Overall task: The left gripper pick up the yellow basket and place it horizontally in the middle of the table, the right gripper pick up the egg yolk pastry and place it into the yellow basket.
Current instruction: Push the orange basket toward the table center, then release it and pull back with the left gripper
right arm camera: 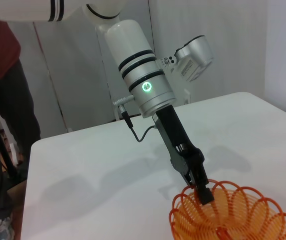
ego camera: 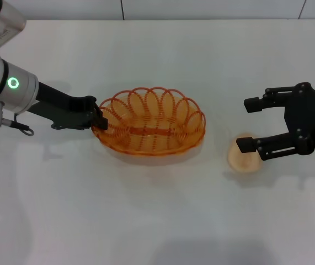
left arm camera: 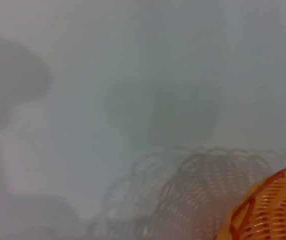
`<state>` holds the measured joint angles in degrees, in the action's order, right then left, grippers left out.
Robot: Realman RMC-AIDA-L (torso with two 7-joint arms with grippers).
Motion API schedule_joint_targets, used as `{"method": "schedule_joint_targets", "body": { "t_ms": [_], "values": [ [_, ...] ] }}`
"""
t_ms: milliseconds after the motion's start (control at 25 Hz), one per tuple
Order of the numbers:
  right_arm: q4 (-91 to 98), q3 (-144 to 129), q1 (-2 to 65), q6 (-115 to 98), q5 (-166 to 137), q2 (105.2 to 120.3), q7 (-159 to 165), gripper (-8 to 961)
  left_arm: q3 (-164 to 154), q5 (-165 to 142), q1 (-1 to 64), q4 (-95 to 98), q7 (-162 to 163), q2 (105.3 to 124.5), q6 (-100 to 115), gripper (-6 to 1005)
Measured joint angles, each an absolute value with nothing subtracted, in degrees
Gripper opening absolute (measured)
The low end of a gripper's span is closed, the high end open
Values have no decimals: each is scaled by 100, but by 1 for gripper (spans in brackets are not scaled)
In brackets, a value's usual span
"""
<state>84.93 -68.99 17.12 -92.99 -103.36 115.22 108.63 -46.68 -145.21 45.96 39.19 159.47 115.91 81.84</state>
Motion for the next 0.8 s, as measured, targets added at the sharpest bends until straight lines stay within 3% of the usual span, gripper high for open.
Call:
{"method": "schedule_joint_targets", "body": {
  "t_ms": [760,800],
  "values": [
    [8456,-6864,1714,-9299,-10336,11522,10863,813,-4667,-14485,4588,3911,15824,11602,8147,116],
    [8455,-6864,1714,-9298,-10336,11522,10863,813,-4667,-14478,4588,3911,15807,11602,8147,167]
  ]
}}
